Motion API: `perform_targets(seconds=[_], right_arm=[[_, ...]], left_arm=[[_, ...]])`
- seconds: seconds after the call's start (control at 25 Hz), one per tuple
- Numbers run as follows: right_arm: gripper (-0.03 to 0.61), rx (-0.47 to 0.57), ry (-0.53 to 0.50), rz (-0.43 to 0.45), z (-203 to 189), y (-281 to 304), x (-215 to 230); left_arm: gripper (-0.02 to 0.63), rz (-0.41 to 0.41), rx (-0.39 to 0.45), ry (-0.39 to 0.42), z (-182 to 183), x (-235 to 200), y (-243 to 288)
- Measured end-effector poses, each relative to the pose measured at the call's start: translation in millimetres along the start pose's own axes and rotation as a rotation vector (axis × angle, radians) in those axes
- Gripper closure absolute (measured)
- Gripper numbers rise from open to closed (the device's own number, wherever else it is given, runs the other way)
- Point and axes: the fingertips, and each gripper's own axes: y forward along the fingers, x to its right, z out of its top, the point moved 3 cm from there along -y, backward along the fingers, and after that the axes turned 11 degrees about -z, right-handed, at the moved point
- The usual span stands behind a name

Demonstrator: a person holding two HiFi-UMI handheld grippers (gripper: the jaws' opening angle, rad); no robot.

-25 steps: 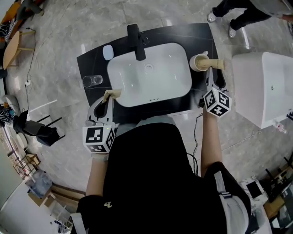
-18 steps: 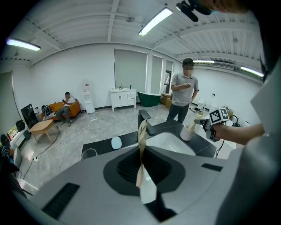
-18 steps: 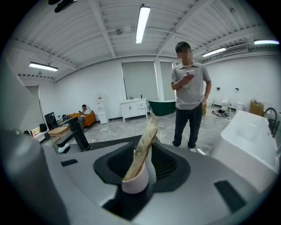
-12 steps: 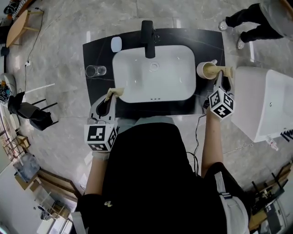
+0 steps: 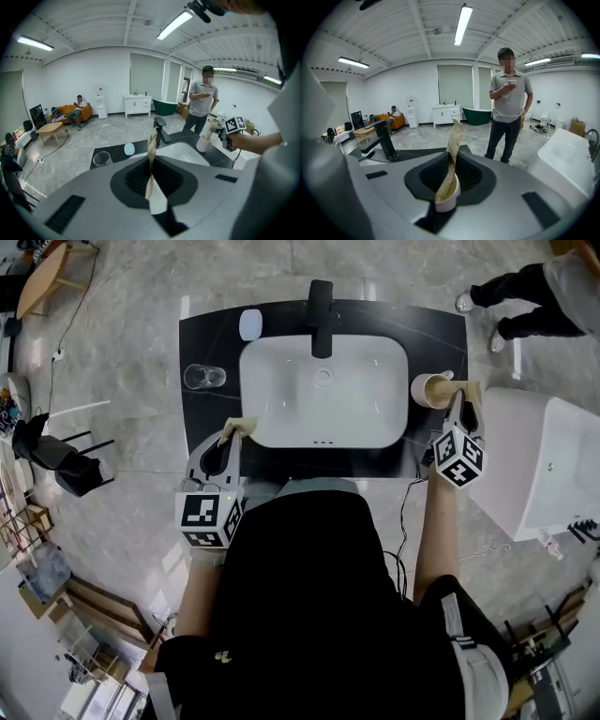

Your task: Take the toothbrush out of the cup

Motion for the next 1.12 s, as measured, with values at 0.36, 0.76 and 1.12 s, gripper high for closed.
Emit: perform_targets(seconds=[0.36, 0.76, 1.12], right_arm=[[0.522, 0.064, -0.039, -0.036, 29.8, -31.3, -5.7], [0.523, 0.136, -0.057, -0.060, 65.8, -85.2, -37.1], [0.523, 0.144, -0.080, 0.038, 77.1, -128.8, -103.6]], left_arm=[[0.583, -0.045, 0.049, 0.003, 2.0, -13.7, -8.6], [0.583, -0.117, 0.105, 0.015, 6.4, -37.4, -17.6], [0.583, -0.161, 0.155, 0.017, 11.9, -58.5, -25.1]])
